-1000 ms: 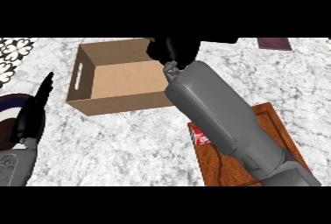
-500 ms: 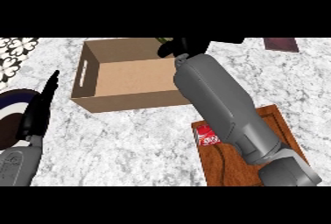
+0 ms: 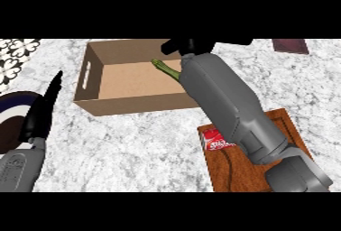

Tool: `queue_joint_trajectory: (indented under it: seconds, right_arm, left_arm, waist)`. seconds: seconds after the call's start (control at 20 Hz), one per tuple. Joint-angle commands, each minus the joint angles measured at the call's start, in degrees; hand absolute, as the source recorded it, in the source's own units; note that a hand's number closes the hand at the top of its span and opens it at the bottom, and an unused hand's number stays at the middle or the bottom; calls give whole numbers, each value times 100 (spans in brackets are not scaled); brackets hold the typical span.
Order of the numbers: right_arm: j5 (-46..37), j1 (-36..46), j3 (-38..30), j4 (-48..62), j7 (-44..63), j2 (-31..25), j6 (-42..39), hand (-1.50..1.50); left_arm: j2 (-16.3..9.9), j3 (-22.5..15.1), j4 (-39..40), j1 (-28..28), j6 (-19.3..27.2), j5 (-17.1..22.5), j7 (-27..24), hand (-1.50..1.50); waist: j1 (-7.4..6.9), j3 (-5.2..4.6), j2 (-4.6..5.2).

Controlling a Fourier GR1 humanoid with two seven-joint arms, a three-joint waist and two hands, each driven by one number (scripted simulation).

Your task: Pick the squash from the cutting board and place it in the cardboard box

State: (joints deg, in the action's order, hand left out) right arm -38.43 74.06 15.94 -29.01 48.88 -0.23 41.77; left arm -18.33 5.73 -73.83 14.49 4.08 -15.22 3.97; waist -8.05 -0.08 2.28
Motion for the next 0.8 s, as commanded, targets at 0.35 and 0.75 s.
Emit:
queue_joint_trajectory:
  seconds: [0.35, 0.75]
  right_arm:
    - [425, -80, 52, -145, -574, 21, 2286, -150]
    - [375, -1239, 612, -1432, -244, 21, 2418, -150]
  left_arm:
    - [-93, 259, 145, 7, 52, 89, -8, 0]
    - [-300, 522, -104, -738, 30, 138, -157, 0]
  waist:
    - [308, 4, -103]
    - [819, 8, -280]
